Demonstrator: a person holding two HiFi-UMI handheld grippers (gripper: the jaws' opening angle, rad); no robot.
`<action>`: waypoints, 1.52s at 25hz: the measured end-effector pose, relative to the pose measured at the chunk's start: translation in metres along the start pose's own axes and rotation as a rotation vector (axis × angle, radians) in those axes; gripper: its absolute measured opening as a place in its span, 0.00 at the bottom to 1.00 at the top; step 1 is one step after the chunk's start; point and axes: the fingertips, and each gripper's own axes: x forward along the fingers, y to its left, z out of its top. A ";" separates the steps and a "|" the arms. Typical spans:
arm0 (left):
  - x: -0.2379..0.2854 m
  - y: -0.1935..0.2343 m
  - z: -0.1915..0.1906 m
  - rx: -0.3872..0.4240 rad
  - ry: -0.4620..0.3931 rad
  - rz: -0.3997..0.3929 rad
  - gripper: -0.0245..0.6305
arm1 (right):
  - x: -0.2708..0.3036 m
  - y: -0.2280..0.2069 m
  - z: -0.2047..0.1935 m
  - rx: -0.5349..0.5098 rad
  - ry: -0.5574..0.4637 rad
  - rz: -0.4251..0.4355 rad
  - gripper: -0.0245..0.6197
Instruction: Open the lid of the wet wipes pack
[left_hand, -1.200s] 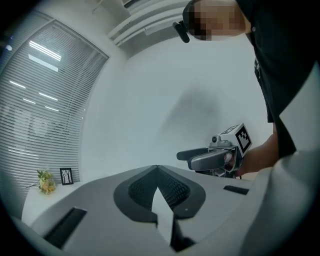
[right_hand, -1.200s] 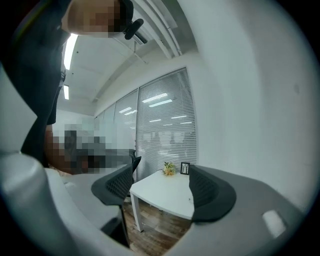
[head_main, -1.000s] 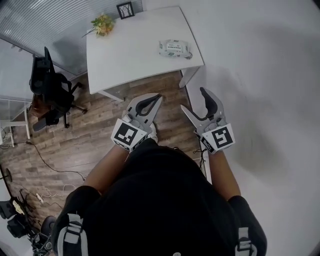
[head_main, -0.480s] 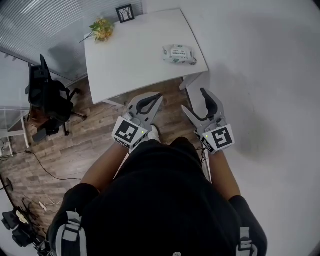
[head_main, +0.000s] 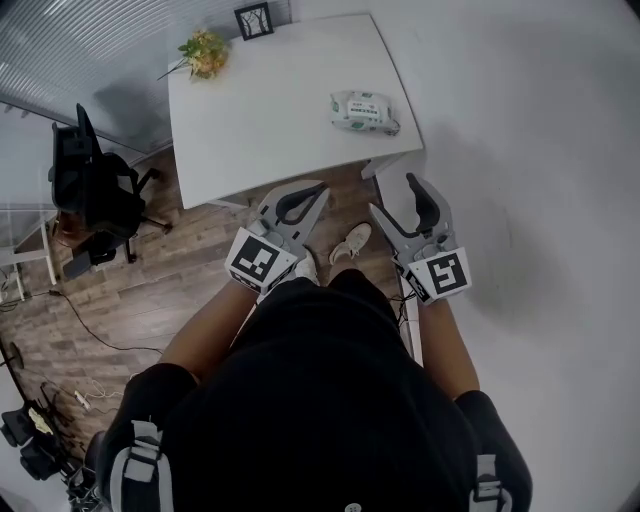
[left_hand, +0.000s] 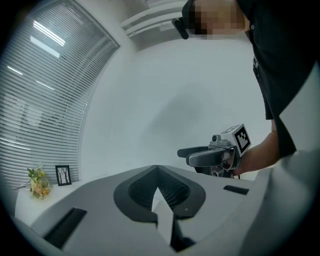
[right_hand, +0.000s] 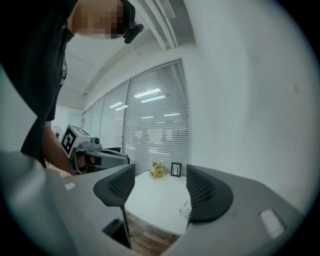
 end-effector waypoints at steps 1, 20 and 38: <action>0.006 0.004 0.000 0.001 0.001 0.009 0.05 | 0.004 -0.007 -0.002 0.003 -0.005 0.007 0.55; 0.144 0.077 -0.030 0.011 0.116 0.187 0.05 | 0.093 -0.151 -0.070 0.066 0.097 0.155 0.53; 0.230 0.168 -0.143 -0.140 0.328 0.185 0.05 | 0.176 -0.209 -0.187 0.087 0.371 0.160 0.49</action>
